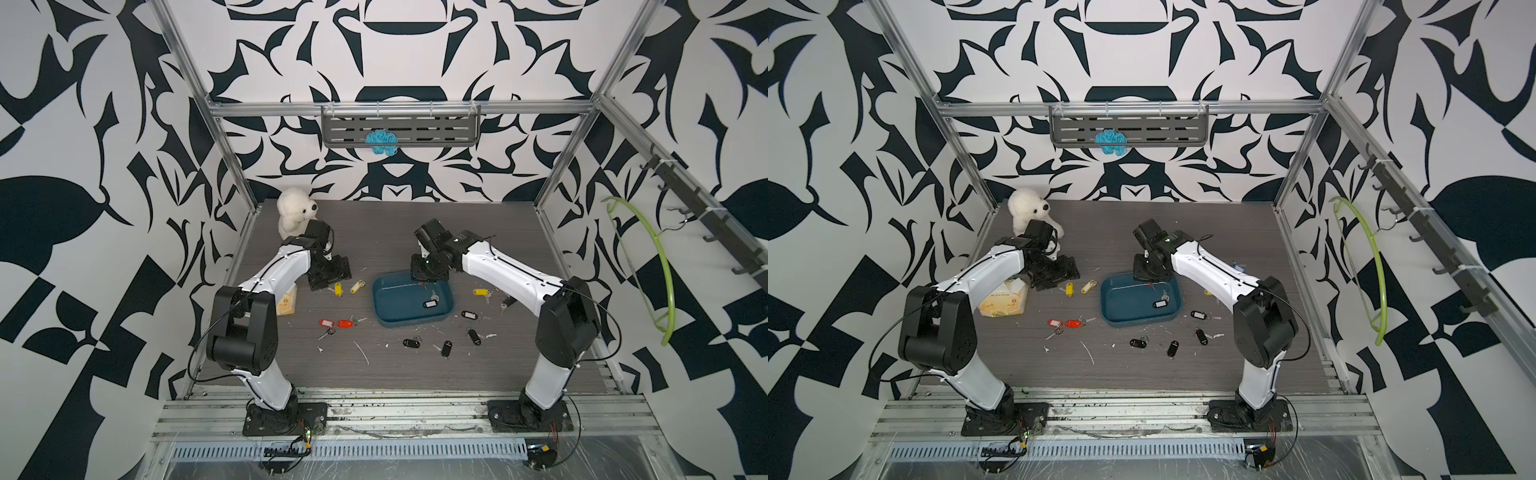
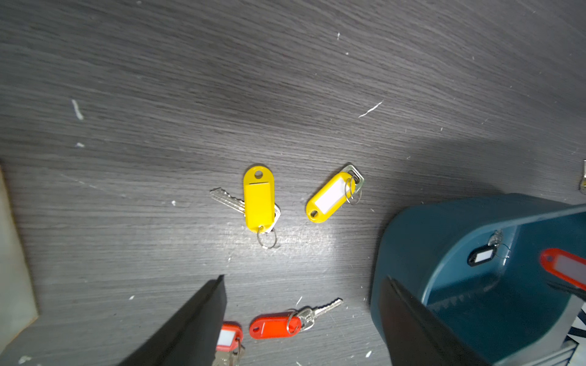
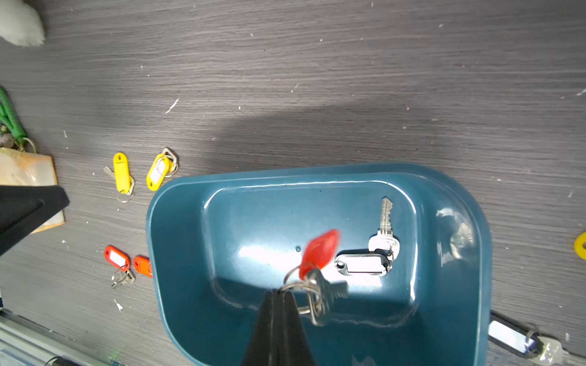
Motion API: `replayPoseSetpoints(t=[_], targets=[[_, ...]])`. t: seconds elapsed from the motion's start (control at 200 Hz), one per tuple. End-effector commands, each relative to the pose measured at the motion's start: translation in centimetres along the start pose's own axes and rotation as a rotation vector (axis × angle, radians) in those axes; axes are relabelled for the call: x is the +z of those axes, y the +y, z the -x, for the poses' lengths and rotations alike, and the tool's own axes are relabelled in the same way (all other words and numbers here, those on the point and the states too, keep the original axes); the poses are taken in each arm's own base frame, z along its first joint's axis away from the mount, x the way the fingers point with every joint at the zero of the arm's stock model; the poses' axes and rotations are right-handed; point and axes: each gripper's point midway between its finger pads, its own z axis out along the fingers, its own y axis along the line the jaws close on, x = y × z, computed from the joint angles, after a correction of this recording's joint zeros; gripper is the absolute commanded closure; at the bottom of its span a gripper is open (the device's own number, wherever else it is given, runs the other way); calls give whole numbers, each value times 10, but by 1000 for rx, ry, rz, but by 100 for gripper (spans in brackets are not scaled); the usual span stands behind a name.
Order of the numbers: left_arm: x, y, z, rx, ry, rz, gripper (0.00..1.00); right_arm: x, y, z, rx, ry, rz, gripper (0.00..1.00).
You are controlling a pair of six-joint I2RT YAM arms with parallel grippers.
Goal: Take the keys out of the storage box
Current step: Place the key at the center of the board.
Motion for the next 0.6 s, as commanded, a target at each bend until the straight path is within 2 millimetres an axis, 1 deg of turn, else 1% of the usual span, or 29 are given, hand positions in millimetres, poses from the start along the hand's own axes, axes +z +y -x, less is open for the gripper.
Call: replayPoseSetpoints(t=[0.0, 0.13, 0.21, 0.265, 0.31, 0.41, 0.49, 0.595], targets=[[-6, -3, -6, 2, 0, -17, 17, -10, 5, 10, 20, -24, 24, 100], [-8, -4, -7, 6, -6, -22, 17, -22, 4, 32, 29, -63, 35, 100], [-10, -6, -7, 7, -10, -28, 17, -32, -2, 49, 35, -89, 32, 100], [-10, -6, -6, 9, -13, -31, 17, -38, -10, 63, 43, -110, 24, 100], [-11, -8, -6, 13, -14, -36, 17, -44, -19, 75, 56, -127, 16, 100], [-11, -10, -5, 14, -16, -46, 17, -48, -43, 100, 97, -152, 2, 100], [-11, -13, -6, 21, -19, -52, 17, -46, -67, 117, 135, -163, -19, 100], [-11, -17, -6, 29, -19, -61, 18, -37, -96, 136, 174, -163, -39, 100]])
